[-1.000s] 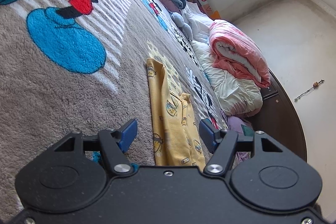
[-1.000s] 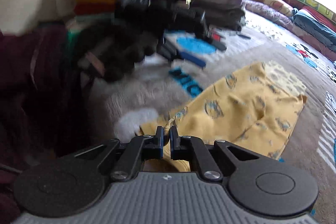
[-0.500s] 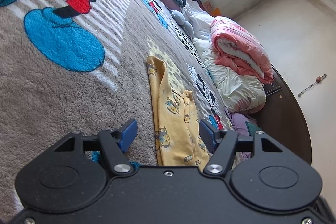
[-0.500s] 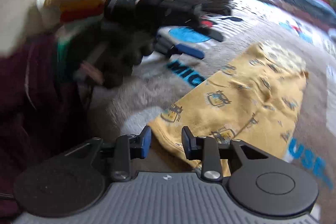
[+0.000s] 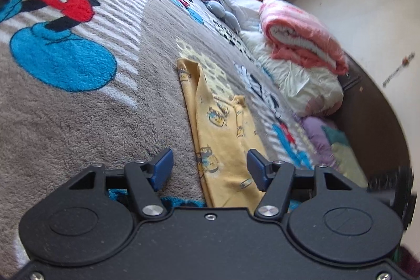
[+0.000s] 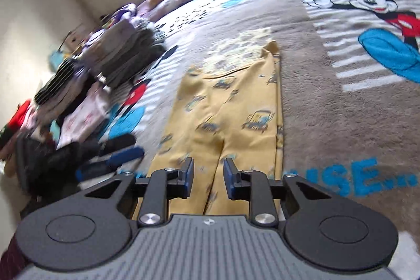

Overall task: Fold clothes
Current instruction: 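Open the right gripper and release the folded pants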

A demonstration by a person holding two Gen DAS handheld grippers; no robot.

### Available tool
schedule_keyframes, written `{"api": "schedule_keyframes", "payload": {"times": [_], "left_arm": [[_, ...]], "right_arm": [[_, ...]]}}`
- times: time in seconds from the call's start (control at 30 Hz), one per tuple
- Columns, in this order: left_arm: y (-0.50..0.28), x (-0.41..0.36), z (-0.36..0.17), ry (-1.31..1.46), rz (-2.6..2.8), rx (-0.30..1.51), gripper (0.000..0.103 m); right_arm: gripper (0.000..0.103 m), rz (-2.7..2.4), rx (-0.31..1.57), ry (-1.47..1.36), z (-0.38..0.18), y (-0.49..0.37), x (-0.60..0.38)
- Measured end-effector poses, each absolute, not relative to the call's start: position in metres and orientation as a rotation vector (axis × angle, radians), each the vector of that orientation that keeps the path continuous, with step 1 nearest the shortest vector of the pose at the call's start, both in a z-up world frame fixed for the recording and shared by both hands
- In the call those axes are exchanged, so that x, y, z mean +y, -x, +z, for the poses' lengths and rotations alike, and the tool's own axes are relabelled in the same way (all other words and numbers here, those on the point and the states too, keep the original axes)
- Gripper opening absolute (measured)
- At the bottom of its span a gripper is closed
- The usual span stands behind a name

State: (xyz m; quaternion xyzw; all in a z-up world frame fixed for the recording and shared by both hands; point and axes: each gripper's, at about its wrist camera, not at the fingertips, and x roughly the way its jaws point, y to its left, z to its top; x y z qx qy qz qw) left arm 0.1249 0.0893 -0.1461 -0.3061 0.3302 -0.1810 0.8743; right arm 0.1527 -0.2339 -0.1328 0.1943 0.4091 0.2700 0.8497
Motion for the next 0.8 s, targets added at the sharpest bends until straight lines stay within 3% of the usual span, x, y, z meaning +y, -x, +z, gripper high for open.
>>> {"api": "schedule_keyframes", "payload": {"times": [0.33, 0.47, 0.6, 0.8], "left_arm": [[-0.13, 0.082, -0.147, 0.588, -0.383, 0.698, 0.057], [-0.132, 0.081, -0.148, 0.579, -0.385, 0.7, 0.057], [-0.133, 0.081, -0.149, 0.574, -0.385, 0.704, 0.056], [-0.133, 0.081, -0.15, 0.57, -0.386, 0.707, 0.055]], "right_arm": [[0.027, 0.542, 0.876, -0.481, -0.149, -0.177, -0.225], [0.02, 0.553, 0.871, -0.434, -0.15, -0.177, -0.216], [0.006, 0.535, 0.852, -0.431, -0.154, -0.174, -0.214], [0.003, 0.525, 0.776, -0.499, -0.145, -0.168, -0.225]]}}
